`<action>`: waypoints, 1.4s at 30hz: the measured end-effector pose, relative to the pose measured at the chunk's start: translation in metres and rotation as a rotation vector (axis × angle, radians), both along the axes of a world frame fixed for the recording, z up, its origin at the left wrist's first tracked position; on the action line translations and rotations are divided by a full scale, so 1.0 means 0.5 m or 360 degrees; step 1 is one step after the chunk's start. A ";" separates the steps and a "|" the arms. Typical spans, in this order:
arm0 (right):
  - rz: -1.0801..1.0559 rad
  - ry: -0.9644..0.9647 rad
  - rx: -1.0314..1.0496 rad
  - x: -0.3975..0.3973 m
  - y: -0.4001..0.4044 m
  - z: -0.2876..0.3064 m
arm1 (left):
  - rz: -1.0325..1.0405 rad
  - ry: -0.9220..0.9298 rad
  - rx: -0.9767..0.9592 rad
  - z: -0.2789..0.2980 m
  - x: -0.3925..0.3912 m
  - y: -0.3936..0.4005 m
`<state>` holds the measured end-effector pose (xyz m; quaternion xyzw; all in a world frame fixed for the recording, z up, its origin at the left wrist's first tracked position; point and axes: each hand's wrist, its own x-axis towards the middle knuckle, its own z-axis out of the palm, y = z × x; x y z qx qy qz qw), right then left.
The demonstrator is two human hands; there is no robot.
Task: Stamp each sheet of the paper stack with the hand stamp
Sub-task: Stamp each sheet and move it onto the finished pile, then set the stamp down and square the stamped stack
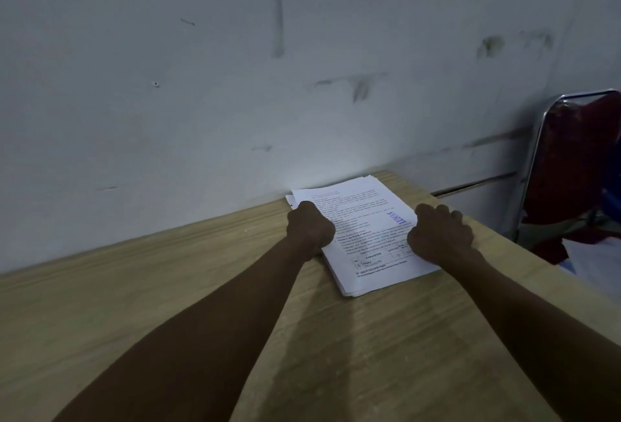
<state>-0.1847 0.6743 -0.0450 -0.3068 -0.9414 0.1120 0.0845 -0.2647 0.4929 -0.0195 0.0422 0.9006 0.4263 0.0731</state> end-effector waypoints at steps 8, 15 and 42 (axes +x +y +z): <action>0.0008 -0.0001 -0.0011 0.010 -0.011 0.007 | -0.0066 -0.0127 0.0100 0.017 0.009 -0.010; 0.0226 0.0338 -0.0003 0.049 -0.115 0.031 | -0.0235 -0.0214 0.0152 0.066 0.035 -0.067; 0.0782 0.0122 -0.0479 0.293 -0.654 0.038 | -0.0100 0.0015 0.0227 0.103 0.331 -0.643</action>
